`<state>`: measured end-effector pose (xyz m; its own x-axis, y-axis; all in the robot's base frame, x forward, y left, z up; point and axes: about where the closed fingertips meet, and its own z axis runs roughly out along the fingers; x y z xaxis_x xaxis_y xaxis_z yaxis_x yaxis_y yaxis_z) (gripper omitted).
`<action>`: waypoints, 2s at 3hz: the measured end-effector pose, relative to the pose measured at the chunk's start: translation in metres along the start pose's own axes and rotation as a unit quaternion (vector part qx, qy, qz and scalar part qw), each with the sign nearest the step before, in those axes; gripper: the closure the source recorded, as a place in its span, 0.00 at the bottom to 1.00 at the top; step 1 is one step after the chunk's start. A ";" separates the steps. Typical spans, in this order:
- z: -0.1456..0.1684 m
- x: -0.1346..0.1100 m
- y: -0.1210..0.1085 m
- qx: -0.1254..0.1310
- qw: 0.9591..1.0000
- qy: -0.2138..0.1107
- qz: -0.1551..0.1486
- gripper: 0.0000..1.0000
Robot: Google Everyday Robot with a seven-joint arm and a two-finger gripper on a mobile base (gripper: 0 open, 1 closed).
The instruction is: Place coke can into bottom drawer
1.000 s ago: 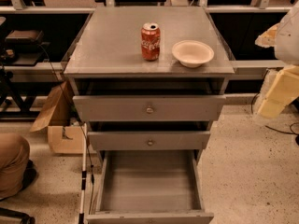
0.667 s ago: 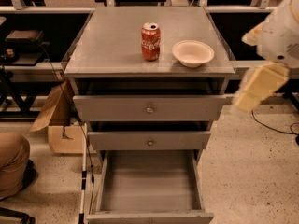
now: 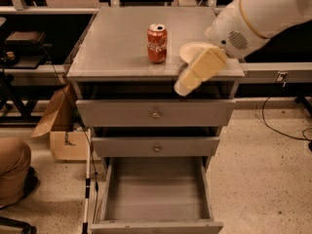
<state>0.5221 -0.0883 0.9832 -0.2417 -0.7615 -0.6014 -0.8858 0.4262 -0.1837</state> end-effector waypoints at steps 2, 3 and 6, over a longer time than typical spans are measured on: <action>0.037 -0.028 -0.058 0.046 0.993 -0.059 0.091 0.16; 0.044 -0.025 -0.081 0.070 0.988 -0.071 0.117 0.41; 0.058 -0.070 -0.112 0.090 0.983 -0.101 0.123 0.32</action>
Offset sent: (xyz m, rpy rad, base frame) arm 0.1172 0.0016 -0.0058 0.2128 -0.0535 -0.3039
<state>0.6612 -0.0543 1.0009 -0.3393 -0.5200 -0.7839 -0.7218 0.6783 -0.1375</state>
